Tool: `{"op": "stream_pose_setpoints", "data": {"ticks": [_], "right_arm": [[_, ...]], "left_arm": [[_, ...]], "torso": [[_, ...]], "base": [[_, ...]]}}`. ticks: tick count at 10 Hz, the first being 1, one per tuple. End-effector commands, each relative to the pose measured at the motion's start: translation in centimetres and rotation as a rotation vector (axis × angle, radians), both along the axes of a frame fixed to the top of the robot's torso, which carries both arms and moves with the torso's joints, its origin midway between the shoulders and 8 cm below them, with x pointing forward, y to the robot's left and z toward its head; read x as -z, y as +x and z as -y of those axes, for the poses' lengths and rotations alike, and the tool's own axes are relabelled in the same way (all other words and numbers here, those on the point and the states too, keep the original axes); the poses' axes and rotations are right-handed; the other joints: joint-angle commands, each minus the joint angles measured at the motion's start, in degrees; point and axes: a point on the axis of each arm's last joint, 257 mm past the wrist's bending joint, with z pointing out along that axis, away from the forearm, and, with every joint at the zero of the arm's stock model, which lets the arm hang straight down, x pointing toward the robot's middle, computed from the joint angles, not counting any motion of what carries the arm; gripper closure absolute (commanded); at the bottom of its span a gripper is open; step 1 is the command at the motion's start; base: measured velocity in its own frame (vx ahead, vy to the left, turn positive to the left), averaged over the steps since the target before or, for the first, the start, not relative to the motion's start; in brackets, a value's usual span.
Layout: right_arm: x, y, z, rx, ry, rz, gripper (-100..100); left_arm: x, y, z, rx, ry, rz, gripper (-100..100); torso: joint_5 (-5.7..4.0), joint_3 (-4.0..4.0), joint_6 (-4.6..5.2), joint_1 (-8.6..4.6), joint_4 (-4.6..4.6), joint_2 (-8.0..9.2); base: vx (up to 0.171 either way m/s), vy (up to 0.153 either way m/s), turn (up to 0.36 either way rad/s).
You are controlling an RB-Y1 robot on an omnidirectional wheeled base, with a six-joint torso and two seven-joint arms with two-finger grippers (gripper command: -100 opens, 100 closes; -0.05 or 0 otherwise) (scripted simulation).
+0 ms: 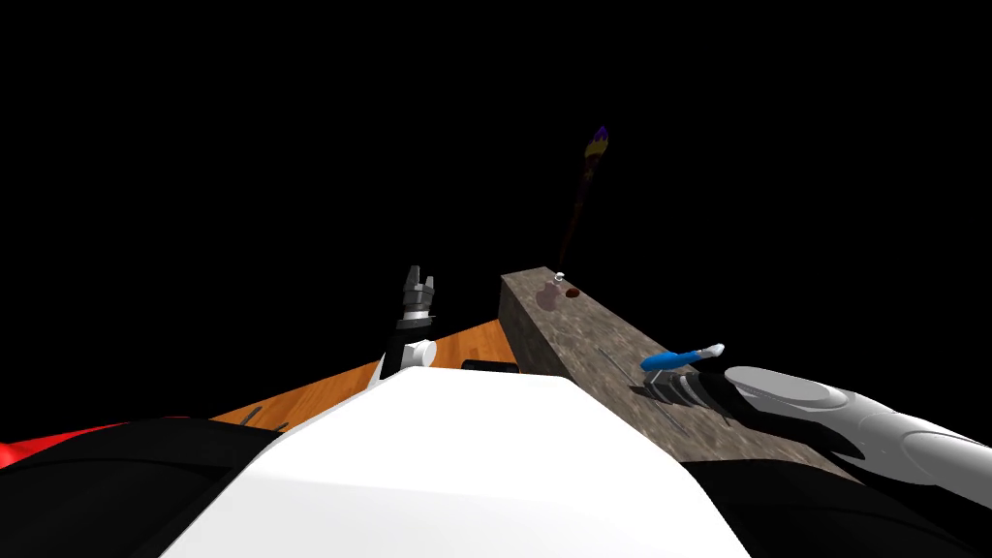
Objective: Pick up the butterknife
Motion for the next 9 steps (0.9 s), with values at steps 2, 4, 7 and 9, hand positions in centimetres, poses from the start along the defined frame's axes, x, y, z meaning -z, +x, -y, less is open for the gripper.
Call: {"op": "stream_pose_setpoints", "data": {"ticks": [2,4,7,9], "right_arm": [[0.5,-0.3,0.2,0.01,-0.003,0.002,-100],[0.6,-0.3,0.2,0.012,-0.003,0.002,100],[0.6,-0.3,0.2,0.012,-0.003,0.002,100],[-0.1,-0.1,-0.1,0.012,0.008,-0.011,-100]], "left_arm": [[0.0,0.0,0.0,0.0,0.0,0.0,0],[0.0,0.0,0.0,0.0,0.0,0.0,0],[0.0,0.0,0.0,0.0,0.0,0.0,0],[0.0,0.0,0.0,0.0,0.0,0.0,0]], "torso": [[0.01,-0.01,0.01,0.02,0.0,-0.02],[0.02,-0.01,0.03,0.01,0.0,-0.02],[0.02,-0.01,0.03,0.01,0.0,-0.02],[0.02,-0.01,0.03,0.01,0.0,-0.02]], "base": [[-0.003,0.005,0.082],[0.0,0.0,0.0],[0.0,0.0,0.0],[-0.01,-0.009,-0.055]]}}
